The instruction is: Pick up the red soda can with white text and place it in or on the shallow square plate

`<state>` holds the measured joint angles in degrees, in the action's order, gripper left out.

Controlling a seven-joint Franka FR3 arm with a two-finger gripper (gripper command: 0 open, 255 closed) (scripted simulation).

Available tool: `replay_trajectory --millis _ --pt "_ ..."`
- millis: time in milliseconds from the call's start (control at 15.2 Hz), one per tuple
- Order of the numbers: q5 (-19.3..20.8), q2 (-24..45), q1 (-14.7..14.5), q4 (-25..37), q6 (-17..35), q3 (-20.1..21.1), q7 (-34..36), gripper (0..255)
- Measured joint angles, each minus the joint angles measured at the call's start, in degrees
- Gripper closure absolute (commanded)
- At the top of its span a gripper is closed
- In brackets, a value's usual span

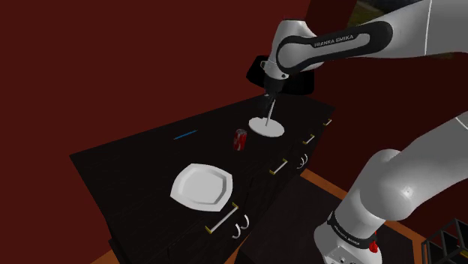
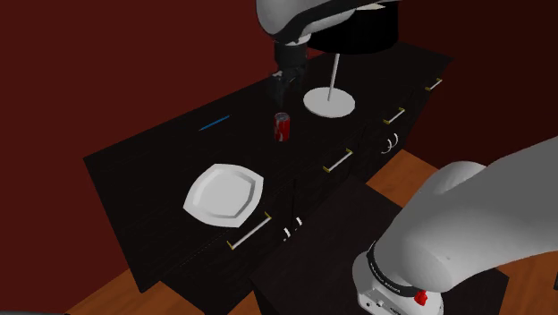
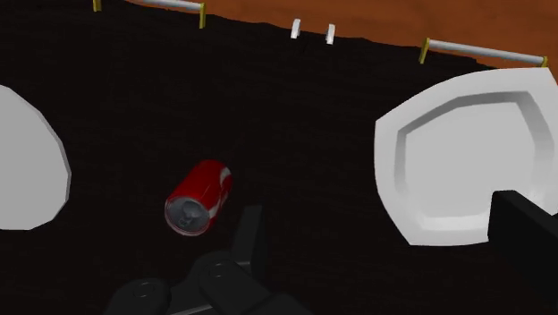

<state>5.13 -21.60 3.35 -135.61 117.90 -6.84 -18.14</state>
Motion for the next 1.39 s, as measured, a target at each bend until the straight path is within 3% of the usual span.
replay_trajectory --millis 726,1386 --pt "-4.38 22.69 2.07 8.84 12.09 -5.96 -11.72 0" --pt "-11.70 45.17 6.85 25.03 15.90 -5.88 -21.79 0"
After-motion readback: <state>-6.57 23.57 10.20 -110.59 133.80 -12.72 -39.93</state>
